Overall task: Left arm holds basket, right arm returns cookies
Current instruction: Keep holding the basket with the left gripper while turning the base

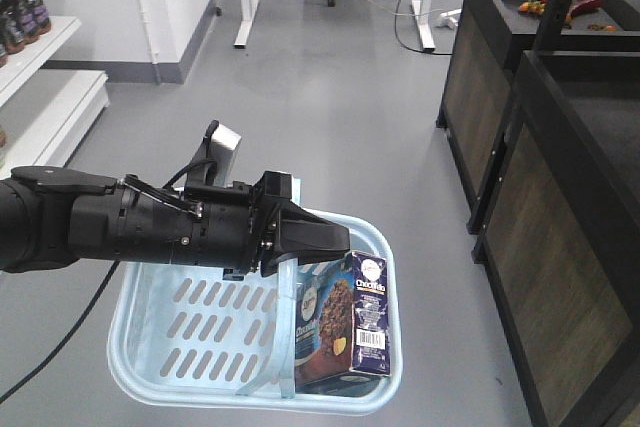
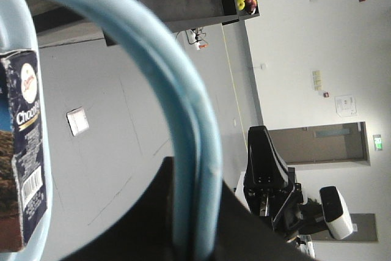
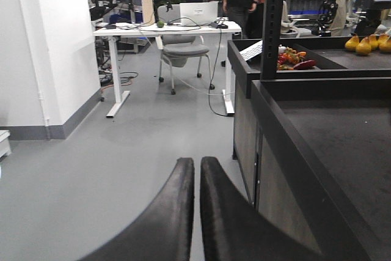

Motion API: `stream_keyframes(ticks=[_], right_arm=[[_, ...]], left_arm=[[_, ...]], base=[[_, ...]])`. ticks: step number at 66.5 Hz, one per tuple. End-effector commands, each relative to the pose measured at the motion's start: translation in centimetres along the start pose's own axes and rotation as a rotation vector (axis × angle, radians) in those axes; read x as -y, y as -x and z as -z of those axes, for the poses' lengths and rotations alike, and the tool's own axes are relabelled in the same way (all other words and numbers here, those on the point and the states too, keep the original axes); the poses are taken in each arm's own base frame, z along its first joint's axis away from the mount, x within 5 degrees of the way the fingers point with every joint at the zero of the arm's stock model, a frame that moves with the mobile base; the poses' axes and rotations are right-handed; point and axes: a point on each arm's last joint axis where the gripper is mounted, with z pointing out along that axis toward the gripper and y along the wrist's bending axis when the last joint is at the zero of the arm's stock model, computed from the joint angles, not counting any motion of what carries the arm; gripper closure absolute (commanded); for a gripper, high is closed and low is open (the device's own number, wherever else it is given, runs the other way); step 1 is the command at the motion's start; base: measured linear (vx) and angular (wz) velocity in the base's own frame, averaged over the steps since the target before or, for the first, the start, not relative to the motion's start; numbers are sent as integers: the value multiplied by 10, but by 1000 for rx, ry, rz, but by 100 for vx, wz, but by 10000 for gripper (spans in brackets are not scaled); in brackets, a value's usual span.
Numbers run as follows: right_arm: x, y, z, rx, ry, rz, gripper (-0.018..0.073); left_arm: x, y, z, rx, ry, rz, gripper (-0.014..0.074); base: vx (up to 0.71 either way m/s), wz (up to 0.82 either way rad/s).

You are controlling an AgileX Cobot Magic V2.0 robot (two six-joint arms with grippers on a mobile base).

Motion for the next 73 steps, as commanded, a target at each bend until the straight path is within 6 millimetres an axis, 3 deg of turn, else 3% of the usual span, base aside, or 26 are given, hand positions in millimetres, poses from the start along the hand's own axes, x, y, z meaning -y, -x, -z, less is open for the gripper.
stream_keyframes(ticks=[1, 73], right_arm=[[0, 2, 0, 74, -3, 17, 566], [0, 2, 0, 74, -3, 17, 566]], left_arm=[[34, 4, 7, 47, -154, -14, 599], [34, 4, 7, 48, -153, -14, 599]], base=[[30, -18], [36, -6]])
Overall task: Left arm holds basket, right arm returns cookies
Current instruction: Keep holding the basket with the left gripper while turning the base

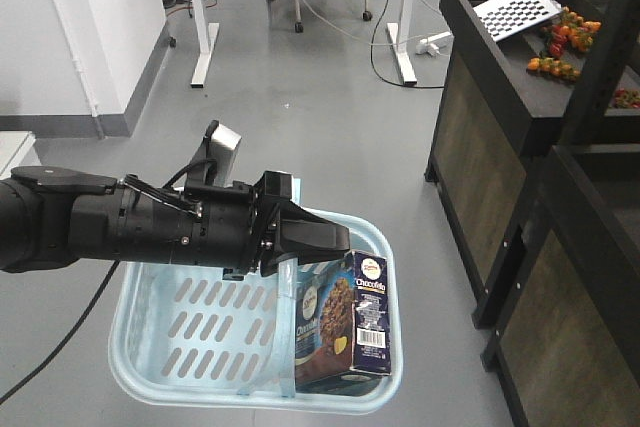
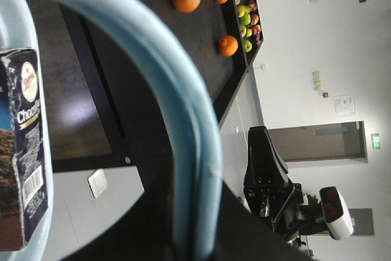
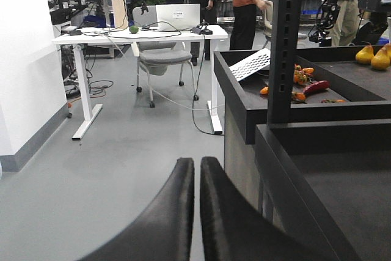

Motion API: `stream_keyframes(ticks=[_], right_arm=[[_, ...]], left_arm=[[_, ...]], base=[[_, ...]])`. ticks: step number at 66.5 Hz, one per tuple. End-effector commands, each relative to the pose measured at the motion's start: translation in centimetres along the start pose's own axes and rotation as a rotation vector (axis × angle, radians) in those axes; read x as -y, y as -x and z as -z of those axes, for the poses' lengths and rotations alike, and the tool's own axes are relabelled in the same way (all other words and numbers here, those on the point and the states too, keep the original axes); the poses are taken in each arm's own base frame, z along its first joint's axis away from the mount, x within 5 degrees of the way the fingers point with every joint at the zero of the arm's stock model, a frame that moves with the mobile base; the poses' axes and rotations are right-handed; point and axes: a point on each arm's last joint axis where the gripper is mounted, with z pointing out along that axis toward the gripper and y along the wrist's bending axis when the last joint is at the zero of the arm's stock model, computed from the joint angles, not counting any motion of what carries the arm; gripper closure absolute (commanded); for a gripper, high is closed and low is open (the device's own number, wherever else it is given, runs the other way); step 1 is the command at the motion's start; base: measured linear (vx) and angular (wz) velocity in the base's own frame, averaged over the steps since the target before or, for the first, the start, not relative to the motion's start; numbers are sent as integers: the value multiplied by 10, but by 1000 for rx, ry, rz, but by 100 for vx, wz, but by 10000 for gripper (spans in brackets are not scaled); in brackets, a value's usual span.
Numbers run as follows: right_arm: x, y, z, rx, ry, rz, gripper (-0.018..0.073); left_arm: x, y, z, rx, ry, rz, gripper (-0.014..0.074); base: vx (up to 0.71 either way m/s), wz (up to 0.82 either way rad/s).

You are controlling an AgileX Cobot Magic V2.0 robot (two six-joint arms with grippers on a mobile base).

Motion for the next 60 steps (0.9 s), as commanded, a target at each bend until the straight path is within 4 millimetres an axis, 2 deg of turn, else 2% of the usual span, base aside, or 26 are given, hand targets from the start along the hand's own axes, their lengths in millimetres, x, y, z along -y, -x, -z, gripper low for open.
stream_keyframes(ticks=[1, 60], right_arm=[[0, 2, 0, 73, -3, 17, 566], [0, 2, 0, 74, -3, 17, 566]], left_arm=[[34, 4, 7, 48, -154, -14, 599], [34, 4, 7, 50, -151, -14, 599]], base=[[38, -1], [37, 7]])
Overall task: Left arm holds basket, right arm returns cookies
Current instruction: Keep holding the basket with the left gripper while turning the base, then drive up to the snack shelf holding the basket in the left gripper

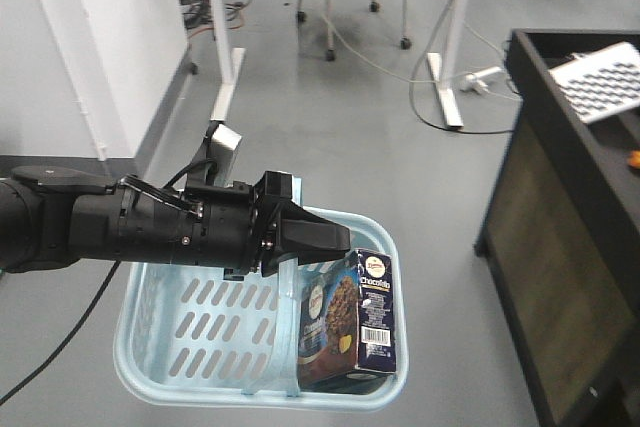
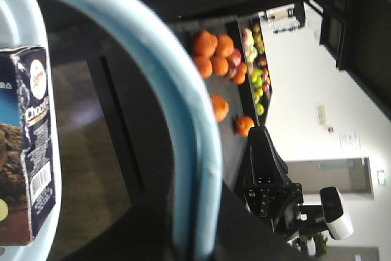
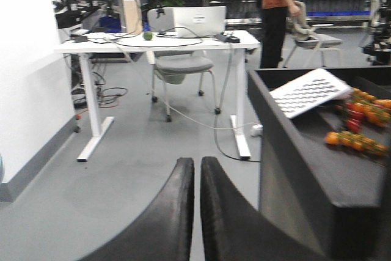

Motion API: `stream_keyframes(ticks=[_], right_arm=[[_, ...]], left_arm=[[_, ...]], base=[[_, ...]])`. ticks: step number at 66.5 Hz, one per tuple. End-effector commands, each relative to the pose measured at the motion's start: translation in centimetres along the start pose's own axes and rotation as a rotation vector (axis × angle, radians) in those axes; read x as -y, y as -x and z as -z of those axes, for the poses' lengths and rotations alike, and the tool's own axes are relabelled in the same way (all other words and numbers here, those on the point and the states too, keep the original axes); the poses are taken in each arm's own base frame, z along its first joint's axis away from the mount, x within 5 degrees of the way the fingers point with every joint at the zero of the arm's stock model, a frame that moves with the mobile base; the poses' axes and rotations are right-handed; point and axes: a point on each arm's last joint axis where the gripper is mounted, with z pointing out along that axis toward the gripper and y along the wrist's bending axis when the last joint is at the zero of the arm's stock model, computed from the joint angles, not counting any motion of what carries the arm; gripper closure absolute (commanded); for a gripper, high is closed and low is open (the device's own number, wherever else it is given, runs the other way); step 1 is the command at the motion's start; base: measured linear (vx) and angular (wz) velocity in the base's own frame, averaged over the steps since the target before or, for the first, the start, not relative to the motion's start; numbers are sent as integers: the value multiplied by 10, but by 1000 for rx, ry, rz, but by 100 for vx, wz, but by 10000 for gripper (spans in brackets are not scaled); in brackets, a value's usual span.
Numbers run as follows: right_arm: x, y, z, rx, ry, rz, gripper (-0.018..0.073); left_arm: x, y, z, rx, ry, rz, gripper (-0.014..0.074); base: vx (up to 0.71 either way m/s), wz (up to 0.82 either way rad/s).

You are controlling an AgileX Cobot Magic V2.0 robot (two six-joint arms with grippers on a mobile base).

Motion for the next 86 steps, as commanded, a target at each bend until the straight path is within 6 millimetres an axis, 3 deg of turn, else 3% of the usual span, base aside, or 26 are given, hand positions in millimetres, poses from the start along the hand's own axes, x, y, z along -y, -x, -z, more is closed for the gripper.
stream_keyframes(ticks=[1, 86], right_arm=[[0, 2, 0, 74, -3, 17, 566], [0, 2, 0, 74, -3, 17, 566]], left_arm=[[34, 4, 7, 49, -150, -14, 599], [34, 4, 7, 49, -151, -14, 599]], base=[[32, 42], [25, 73]])
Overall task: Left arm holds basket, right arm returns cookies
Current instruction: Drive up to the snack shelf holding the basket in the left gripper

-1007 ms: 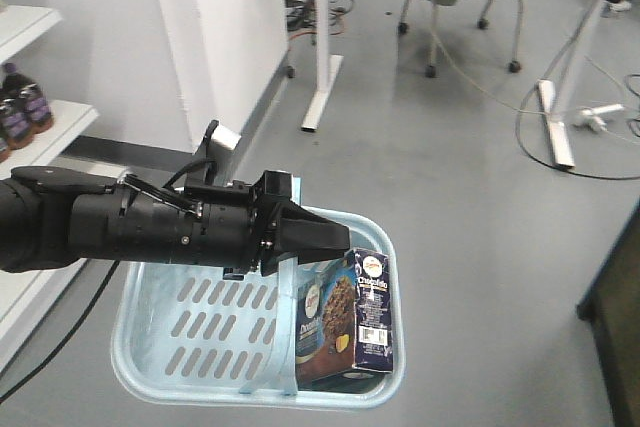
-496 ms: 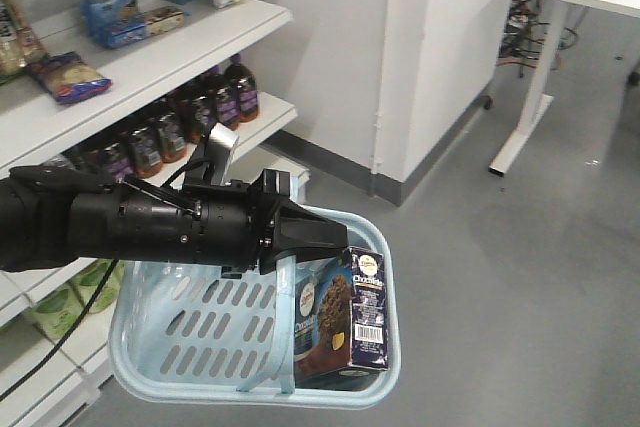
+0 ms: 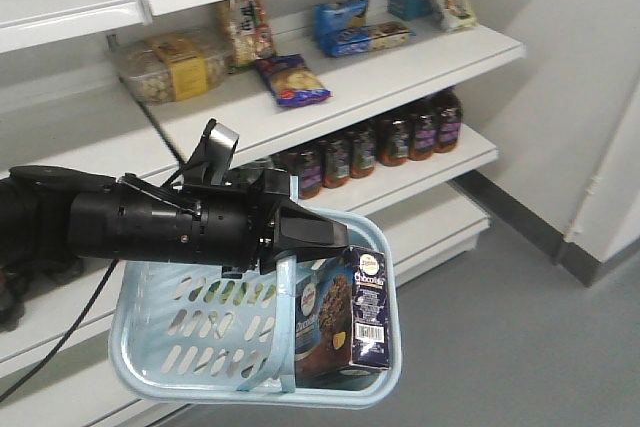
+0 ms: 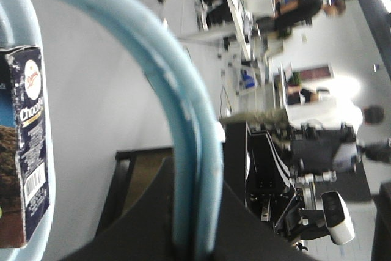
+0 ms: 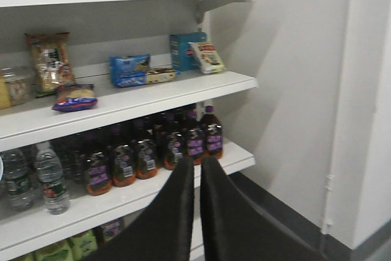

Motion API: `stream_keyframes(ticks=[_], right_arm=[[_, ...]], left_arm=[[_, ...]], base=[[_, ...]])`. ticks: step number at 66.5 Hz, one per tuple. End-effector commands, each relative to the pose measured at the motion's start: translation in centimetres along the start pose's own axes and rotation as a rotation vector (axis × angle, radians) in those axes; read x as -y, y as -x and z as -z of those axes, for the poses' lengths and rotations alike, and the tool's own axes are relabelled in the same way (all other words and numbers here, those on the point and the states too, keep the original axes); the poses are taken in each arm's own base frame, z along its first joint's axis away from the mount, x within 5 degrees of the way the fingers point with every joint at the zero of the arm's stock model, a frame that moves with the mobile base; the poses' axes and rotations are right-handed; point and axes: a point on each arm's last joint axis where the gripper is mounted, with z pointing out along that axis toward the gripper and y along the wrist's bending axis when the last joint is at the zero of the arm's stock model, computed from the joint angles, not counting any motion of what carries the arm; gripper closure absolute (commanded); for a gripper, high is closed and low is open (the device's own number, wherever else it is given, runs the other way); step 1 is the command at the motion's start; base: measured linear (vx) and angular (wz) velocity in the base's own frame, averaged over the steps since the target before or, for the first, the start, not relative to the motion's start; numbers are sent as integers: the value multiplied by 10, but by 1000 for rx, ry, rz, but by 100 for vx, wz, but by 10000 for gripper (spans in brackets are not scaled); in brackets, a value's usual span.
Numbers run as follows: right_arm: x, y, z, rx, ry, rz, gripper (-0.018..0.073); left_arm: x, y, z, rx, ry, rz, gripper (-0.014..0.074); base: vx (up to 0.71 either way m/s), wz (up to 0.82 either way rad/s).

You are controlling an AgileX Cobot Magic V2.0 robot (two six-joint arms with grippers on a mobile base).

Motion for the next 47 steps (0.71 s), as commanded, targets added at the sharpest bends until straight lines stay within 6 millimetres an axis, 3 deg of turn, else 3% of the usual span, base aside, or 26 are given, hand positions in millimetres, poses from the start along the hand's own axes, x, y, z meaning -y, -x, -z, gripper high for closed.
stream_keyframes(ticks=[1, 47], right_arm=[[0, 2, 0, 74, -3, 17, 566], [0, 2, 0, 74, -3, 17, 566]], left_arm=[[35, 4, 8, 42, -155, -15, 599], [34, 4, 7, 47, -150, -15, 599]], base=[[18, 73], [17, 68]])
